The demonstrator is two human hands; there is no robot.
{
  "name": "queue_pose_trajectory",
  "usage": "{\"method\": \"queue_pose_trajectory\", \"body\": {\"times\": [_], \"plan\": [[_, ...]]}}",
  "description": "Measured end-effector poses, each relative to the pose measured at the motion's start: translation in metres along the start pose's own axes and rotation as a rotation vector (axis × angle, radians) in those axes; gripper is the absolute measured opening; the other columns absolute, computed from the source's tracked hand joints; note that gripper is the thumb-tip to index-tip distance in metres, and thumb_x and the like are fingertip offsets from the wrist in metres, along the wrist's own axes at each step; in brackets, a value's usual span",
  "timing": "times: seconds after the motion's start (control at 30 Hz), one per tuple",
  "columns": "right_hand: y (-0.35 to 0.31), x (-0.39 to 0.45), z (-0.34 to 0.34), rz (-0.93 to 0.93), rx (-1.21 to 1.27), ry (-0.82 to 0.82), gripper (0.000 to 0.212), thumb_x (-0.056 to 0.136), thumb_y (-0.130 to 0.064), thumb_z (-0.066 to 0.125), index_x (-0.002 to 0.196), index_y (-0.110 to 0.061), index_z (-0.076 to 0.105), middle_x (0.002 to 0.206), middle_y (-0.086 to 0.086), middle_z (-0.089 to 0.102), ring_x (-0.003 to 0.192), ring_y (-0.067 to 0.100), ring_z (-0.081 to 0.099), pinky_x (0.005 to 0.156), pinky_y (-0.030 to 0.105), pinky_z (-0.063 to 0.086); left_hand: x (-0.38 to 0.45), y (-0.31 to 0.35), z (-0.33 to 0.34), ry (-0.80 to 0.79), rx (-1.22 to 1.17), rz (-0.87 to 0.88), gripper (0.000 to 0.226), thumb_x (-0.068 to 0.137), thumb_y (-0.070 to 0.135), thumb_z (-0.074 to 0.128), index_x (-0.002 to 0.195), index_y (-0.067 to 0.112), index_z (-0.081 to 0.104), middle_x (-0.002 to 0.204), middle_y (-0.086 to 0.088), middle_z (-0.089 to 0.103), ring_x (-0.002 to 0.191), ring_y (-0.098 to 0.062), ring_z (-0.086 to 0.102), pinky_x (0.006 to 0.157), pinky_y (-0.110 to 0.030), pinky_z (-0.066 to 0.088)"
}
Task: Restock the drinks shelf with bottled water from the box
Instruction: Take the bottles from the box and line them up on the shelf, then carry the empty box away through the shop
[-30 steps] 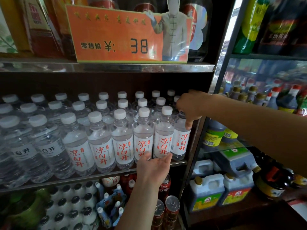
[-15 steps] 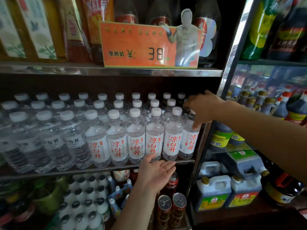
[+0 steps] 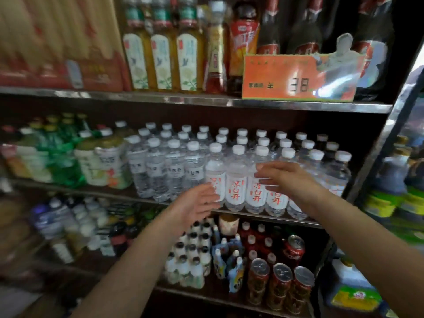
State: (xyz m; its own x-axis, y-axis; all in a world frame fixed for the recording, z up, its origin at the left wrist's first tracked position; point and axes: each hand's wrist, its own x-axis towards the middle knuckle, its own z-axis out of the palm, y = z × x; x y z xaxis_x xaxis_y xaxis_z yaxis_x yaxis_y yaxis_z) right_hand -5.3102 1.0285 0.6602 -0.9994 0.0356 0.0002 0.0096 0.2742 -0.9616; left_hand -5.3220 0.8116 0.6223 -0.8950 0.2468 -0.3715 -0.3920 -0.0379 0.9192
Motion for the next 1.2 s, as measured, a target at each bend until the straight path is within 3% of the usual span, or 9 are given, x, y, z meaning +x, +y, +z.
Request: {"method": "queue_pose_trajectory", "body": {"times": [0.27, 0.37, 0.47, 0.57, 0.67, 0.8, 0.93, 1.03, 1.2], "plan": [[-0.037, -0.015, 0.169, 0.0, -0.083, -0.411, 0.016, 0.086, -0.036, 0.068, 0.099, -0.026, 0.068, 0.111, -0.001, 0.069, 0.102, 0.014, 0.065, 0.098, 0.034, 0.048, -0.12, -0.016, -0.154, 0.382, 0.212, 0.011, 0.043, 0.099, 0.038, 0.04, 0.131, 0.01, 0.051, 0.129, -0.008, 0.06, 0.114, -0.025, 0.059, 0.097, -0.033, 0.042], [-0.051, -0.035, 0.248, 0.01, -0.126, -0.593, 0.021, 0.088, -0.036, 0.066, 0.105, -0.025, 0.066, 0.117, 0.001, 0.067, 0.108, 0.017, 0.063, 0.102, 0.041, 0.046, -0.177, -0.037, -0.212, 0.501, 0.167, 0.008, 0.033, 0.101, 0.033, 0.04, 0.124, 0.012, 0.052, 0.118, -0.006, 0.062, 0.091, -0.017, 0.061, 0.074, -0.024, 0.042], [-0.06, -0.071, 0.333, 0.005, -0.153, -0.704, 0.018, 0.089, -0.033, 0.066, 0.103, -0.022, 0.065, 0.119, 0.015, 0.066, 0.11, 0.031, 0.063, 0.098, 0.05, 0.048, -0.234, -0.069, -0.275, 0.625, 0.09, -0.021, 0.033, 0.099, 0.037, 0.044, 0.12, 0.014, 0.054, 0.104, -0.002, 0.062, 0.1, -0.02, 0.061, 0.089, -0.031, 0.044], [-0.063, -0.115, 0.423, -0.005, -0.156, -0.821, 0.016, 0.088, -0.032, 0.067, 0.1, -0.022, 0.065, 0.111, 0.008, 0.07, 0.1, 0.019, 0.066, 0.08, 0.029, 0.055, -0.298, -0.111, -0.338, 0.757, 0.008, -0.063, 0.026, 0.097, 0.035, 0.047, 0.102, 0.014, 0.061, 0.095, -0.001, 0.066, 0.093, -0.019, 0.063, 0.096, -0.033, 0.043], [-0.061, -0.164, 0.508, 0.015, -0.153, -0.972, 0.018, 0.088, -0.03, 0.067, 0.105, -0.022, 0.066, 0.109, 0.003, 0.07, 0.102, 0.015, 0.065, 0.093, 0.03, 0.05, -0.367, -0.157, -0.396, 0.844, -0.098, -0.122, 0.022, 0.096, 0.035, 0.048, 0.092, 0.019, 0.062, 0.093, 0.001, 0.065, 0.084, -0.014, 0.062, 0.095, -0.033, 0.043], [-0.056, -0.226, 0.604, 0.057, -0.145, -1.115, 0.025, 0.088, -0.031, 0.066, 0.111, -0.02, 0.065, 0.109, 0.001, 0.07, 0.103, 0.014, 0.065, 0.088, 0.026, 0.05, -0.445, -0.211, -0.461, 0.942, -0.17, -0.184, 0.024, 0.095, 0.037, 0.047, 0.096, 0.019, 0.062, 0.096, -0.001, 0.065, 0.088, -0.017, 0.062, 0.081, -0.029, 0.044], [-0.033, -0.265, 0.682, 0.091, -0.223, -1.167, 0.034, 0.086, -0.038, 0.067, 0.117, -0.024, 0.062, 0.115, -0.003, 0.066, 0.105, 0.012, 0.062, 0.092, 0.029, 0.047, -0.49, -0.266, -0.512, 1.054, -0.246, -0.212, 0.022, 0.096, 0.032, 0.049, 0.084, 0.017, 0.06, 0.093, -0.006, 0.064, 0.082, -0.019, 0.061, 0.092, -0.033, 0.044], [0.0, -0.275, 0.723, 0.195, -0.311, -1.194, 0.049, 0.086, -0.04, 0.066, 0.13, -0.019, 0.055, 0.12, -0.001, 0.063, 0.11, 0.014, 0.06, 0.095, 0.031, 0.047, -0.498, -0.316, -0.542, 1.126, -0.306, -0.296, 0.021, 0.093, 0.034, 0.056, 0.092, 0.014, 0.064, 0.096, -0.008, 0.067, 0.088, -0.023, 0.063, 0.091, -0.036, 0.051], [0.064, -0.271, 0.777, 0.399, -0.525, -1.163, 0.052, 0.089, -0.036, 0.066, 0.135, -0.017, 0.05, 0.127, 0.003, 0.058, 0.117, 0.019, 0.055, 0.101, 0.037, 0.045, -0.478, -0.396, -0.572, 1.068, -0.473, -0.454, 0.015, 0.093, 0.026, 0.055, 0.083, 0.016, 0.058, 0.077, -0.004, 0.051, 0.056, -0.012, 0.054, 0.05, -0.022, 0.045]]}}
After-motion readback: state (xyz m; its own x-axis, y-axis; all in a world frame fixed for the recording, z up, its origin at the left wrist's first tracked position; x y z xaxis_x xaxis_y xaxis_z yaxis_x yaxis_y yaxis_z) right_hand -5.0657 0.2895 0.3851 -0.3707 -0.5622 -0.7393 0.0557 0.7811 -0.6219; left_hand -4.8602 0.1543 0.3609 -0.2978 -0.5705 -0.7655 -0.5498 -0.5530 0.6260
